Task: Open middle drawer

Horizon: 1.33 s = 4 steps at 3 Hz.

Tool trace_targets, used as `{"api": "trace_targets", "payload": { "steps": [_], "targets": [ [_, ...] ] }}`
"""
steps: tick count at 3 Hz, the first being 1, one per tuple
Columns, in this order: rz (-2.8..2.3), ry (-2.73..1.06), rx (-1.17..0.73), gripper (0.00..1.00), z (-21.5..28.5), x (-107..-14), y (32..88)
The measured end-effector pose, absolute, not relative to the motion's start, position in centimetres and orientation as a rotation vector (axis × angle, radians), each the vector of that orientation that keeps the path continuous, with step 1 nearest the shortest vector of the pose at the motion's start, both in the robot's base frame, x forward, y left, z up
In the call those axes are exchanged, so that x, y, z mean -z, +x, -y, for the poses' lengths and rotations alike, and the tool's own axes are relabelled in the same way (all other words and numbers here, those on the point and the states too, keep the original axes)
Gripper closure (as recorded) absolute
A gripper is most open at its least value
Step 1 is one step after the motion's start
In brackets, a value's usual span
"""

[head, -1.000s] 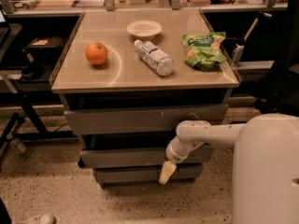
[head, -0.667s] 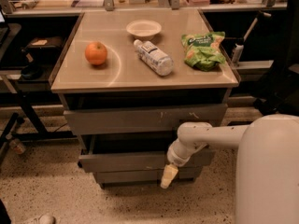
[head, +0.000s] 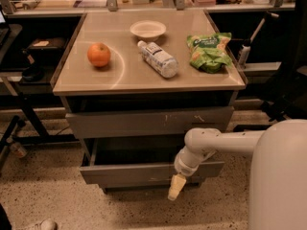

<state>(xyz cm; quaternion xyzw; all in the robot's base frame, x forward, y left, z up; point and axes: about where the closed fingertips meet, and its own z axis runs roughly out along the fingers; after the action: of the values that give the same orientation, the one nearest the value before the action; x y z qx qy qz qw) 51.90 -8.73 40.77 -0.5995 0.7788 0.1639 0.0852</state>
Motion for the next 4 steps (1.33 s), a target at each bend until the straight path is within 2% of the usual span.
{"api": "trace_targets", "payload": {
  "steps": [1, 4],
  "targets": [
    [-2.350, -1.811, -0.542, 0.00, 9.1, -40.3, 49.4],
    [-2.348, -1.840, -0.582, 0.00, 9.0, -41.2, 48.2]
  ]
}}
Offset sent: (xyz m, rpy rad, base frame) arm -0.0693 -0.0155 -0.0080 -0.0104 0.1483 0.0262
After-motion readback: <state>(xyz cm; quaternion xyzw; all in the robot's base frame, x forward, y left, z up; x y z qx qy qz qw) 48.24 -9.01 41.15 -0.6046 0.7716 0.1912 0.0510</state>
